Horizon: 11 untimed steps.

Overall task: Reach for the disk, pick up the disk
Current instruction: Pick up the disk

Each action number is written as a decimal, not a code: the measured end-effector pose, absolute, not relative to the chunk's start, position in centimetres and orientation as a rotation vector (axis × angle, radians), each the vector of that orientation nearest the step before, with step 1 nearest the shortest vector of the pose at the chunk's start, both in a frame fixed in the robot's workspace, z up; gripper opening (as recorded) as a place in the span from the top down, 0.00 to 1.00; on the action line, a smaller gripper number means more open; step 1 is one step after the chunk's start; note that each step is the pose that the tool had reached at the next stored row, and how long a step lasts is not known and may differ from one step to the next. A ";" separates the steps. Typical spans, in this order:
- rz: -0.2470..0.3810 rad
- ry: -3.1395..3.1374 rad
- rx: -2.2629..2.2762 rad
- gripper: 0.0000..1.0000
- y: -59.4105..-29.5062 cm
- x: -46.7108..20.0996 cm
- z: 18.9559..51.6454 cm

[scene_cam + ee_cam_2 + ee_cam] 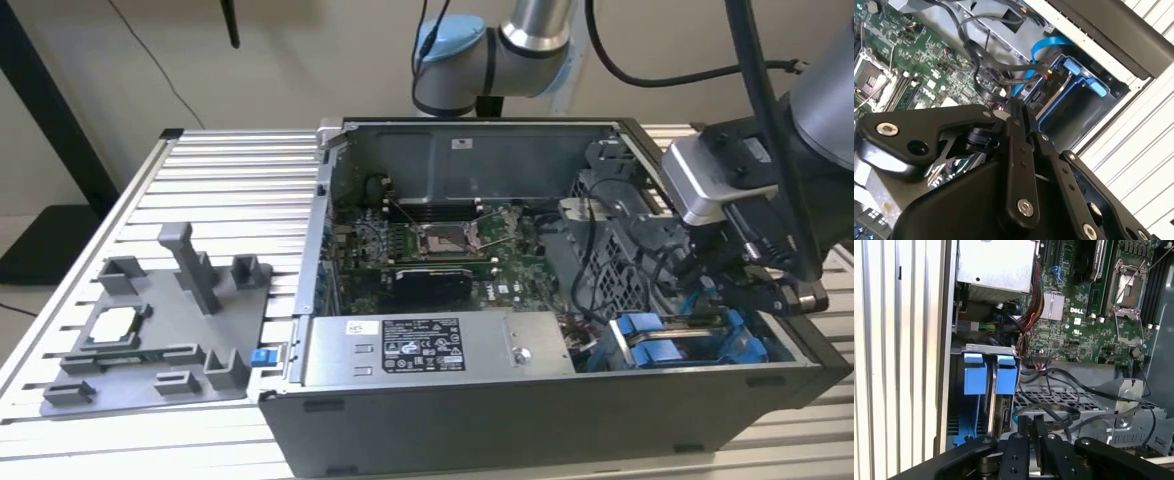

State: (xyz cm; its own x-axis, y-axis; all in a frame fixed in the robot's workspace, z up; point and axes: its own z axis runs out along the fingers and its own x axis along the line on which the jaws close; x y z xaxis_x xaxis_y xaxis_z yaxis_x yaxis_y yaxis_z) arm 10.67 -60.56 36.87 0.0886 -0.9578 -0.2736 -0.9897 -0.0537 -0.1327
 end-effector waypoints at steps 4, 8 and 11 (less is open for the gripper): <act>0.152 1.944 -2.093 1.00 -60.6 10.6 36.4; 0.137 1.950 -2.102 1.00 -60.6 10.6 35.7; 0.121 1.958 -2.112 1.00 -60.4 10.6 35.4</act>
State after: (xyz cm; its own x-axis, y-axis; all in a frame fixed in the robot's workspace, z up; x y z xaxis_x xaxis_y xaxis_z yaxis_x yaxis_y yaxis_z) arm 10.60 -60.37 35.38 0.0891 -0.9681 -0.2343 -0.9896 -0.0593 -0.1312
